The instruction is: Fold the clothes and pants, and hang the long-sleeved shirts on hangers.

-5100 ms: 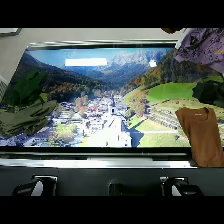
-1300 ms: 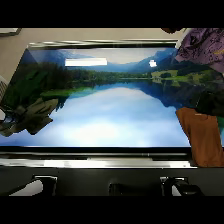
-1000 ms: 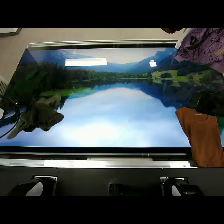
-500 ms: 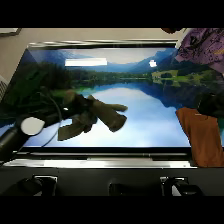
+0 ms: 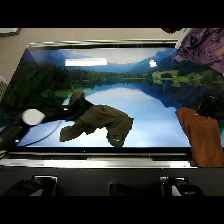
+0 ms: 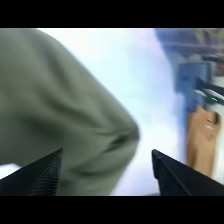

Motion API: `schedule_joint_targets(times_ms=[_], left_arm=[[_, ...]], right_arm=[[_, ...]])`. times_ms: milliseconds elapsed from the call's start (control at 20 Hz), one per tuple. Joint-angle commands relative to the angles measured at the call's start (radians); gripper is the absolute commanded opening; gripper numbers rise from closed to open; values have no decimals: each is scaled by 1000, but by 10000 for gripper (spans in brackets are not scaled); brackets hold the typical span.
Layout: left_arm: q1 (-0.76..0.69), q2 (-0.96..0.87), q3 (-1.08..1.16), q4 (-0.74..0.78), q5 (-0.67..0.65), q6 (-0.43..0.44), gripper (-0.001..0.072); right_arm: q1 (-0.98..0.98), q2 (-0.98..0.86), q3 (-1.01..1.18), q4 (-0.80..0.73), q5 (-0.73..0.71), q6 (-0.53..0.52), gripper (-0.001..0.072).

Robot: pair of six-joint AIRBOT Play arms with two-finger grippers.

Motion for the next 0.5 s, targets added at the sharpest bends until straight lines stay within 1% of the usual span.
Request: schedule_joint_targets(times_ms=[0, 50, 100, 150, 250, 300, 350, 450], left_arm=[[321, 177, -26, 153, -417, 74, 666], [420, 222, -65, 172, -498, 106, 701], [525, 264, -126, 159, -539, 163, 701], [621, 296, -198, 119, -542, 226, 701], [784, 310, -341, -21, -535, 375, 701], [845, 309, -420, -100, -501, 439, 701], [882, 307, -492, -157, -447, 478, 701], [919, 290, -583, -200, -383, 554, 701]], right_arm=[[-1, 1, 0, 6, 2, 12, 187], [0, 0, 0, 8, 1, 12, 187], [-1, 0, 0, 8, -2, 11, 187], [-1, 0, 0, 8, -3, 11, 187], [0, 0, 0, 9, -2, 12, 187], [-1, 0, 0, 11, 2, 12, 187], [-1, 0, 0, 19, 8, 12, 187], [0, 0, 0, 24, 27, 12, 187]])
